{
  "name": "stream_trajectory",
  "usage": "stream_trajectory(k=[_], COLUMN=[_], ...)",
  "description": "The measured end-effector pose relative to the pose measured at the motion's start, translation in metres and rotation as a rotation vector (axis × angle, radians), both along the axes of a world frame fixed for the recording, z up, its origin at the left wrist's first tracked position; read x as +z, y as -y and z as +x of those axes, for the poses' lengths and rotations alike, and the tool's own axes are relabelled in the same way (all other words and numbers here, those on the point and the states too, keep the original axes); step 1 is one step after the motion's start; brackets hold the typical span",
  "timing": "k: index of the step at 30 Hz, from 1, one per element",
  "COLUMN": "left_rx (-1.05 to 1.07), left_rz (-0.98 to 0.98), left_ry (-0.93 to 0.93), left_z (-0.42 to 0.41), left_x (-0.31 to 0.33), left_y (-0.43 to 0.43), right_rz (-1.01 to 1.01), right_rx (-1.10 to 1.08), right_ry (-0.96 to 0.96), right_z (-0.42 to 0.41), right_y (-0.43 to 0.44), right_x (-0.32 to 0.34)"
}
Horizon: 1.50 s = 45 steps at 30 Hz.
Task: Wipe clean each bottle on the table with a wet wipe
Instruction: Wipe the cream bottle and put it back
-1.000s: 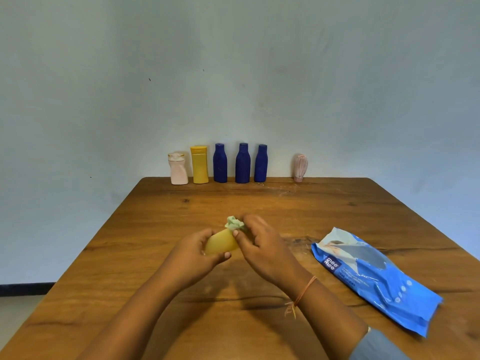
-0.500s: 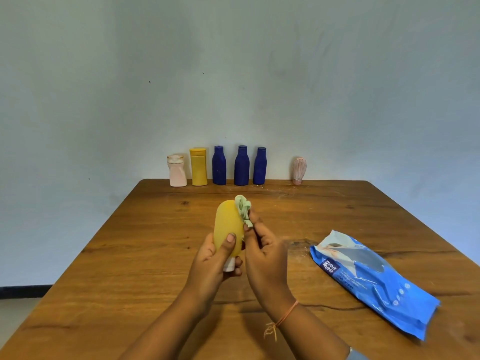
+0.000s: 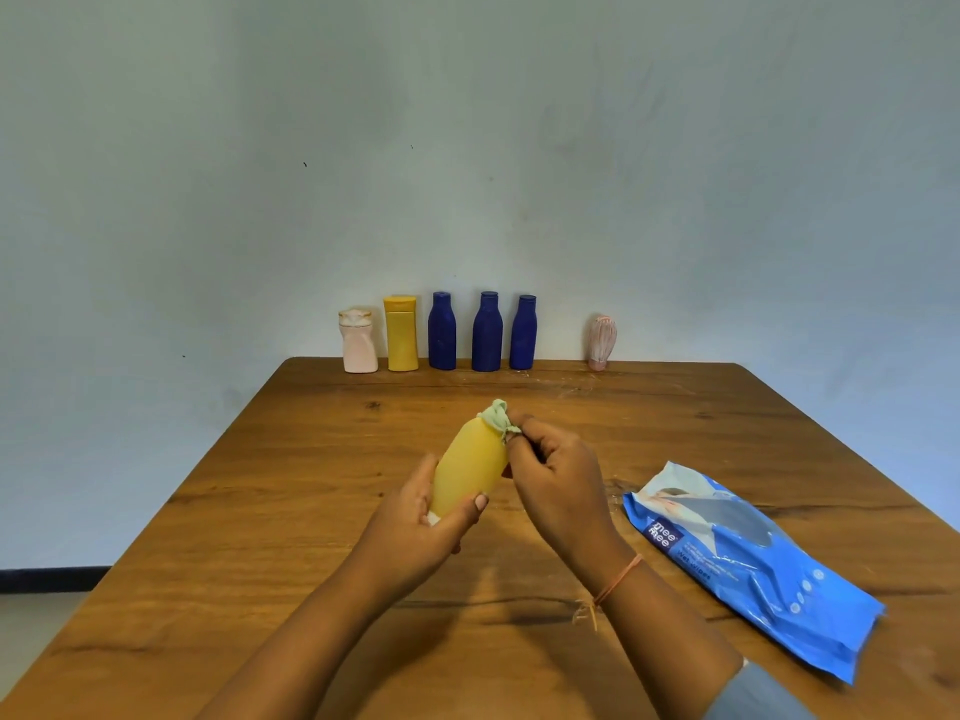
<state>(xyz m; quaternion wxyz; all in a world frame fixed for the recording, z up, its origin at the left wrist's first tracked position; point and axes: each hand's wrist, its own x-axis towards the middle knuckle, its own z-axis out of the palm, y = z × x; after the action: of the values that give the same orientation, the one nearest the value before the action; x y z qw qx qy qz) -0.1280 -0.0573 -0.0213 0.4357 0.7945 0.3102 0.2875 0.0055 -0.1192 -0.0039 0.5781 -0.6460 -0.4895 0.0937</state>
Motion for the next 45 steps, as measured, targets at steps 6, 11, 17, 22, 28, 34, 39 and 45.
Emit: stream_trajectory(k=[6, 11, 17, 22, 28, 34, 39, 45], left_rx=[0.082, 0.159, 0.054, 0.039, 0.102, 0.207, 0.138, 0.065], left_rz=[0.066, -0.26, 0.038, 0.232, 0.255, -0.087, 0.151, 0.362], left_ry=[0.007, 0.298, -0.002, -0.109, -0.011, 0.265, 0.055, -0.174], left_z=[0.0, 0.014, 0.008, -0.001, 0.001, 0.014, 0.014, 0.007], left_x=[0.004, 0.001, -0.003, 0.0, -0.012, -0.019, -0.015, -0.005], left_y=[-0.001, 0.014, 0.004, -0.001, 0.001, 0.012, 0.011, 0.006], right_rz=[0.049, 0.104, 0.164, -0.043, 0.075, 0.133, 0.131, 0.05], right_rx=[0.055, 0.076, -0.005, 0.127, 0.164, 0.188, 0.019, 0.05], right_ry=[0.018, -0.204, -0.144, 0.572, 0.137, -0.778, -0.665, 0.237], right_z=[0.001, -0.025, -0.017, -0.006, -0.002, -0.027, -0.028, -0.013], right_y=[0.001, 0.001, -0.002, -0.003, -0.002, 0.003, -0.002, -0.003], right_x=[-0.001, -0.017, -0.011, -0.003, -0.003, -0.011, -0.016, -0.009])
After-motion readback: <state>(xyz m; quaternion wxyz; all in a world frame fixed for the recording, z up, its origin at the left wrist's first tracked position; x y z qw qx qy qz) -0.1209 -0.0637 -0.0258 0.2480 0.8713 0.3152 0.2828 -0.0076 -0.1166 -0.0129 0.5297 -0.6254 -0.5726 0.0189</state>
